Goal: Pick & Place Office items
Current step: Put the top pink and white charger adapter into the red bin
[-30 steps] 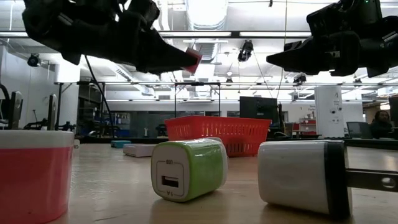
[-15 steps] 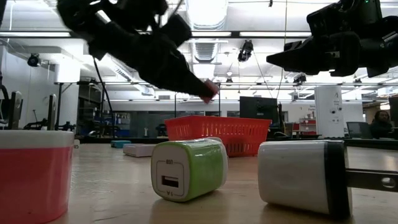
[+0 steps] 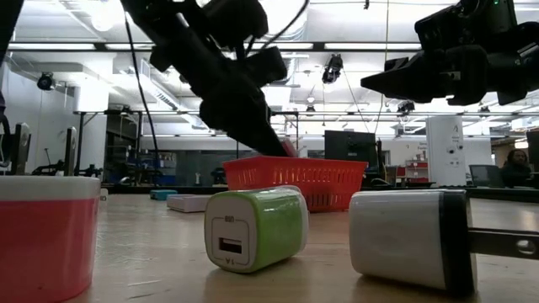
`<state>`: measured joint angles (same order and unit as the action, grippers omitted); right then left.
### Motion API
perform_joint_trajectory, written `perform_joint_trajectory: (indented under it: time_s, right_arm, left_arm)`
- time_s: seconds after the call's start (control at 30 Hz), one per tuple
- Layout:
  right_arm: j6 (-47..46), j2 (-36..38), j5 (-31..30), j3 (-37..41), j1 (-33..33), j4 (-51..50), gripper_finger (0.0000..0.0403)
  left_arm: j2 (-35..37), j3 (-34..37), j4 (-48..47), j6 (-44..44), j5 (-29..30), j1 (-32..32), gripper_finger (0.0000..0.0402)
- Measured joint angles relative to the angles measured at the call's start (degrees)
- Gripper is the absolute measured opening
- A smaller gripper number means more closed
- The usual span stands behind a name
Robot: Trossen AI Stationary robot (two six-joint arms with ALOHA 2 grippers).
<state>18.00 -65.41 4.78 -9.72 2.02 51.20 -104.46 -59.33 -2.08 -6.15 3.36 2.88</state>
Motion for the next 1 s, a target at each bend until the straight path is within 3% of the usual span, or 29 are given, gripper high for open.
perform_joint_trajectory:
  time_s: [0.33, 1.0]
  right_arm:
    - [0.02, 0.02, 0.02, 0.00, 0.02, 0.02, 0.0008]
    - [0.00, 0.02, -0.17, 0.00, 0.02, 0.02, 0.0008]
  left_arm:
    - [-2.81, -3.94, -7.57, -0.32, -3.16, -0.67, 0.0127]
    - [-3.72, -4.72, -8.34, -1.52, -5.90, -1.75, 0.0131]
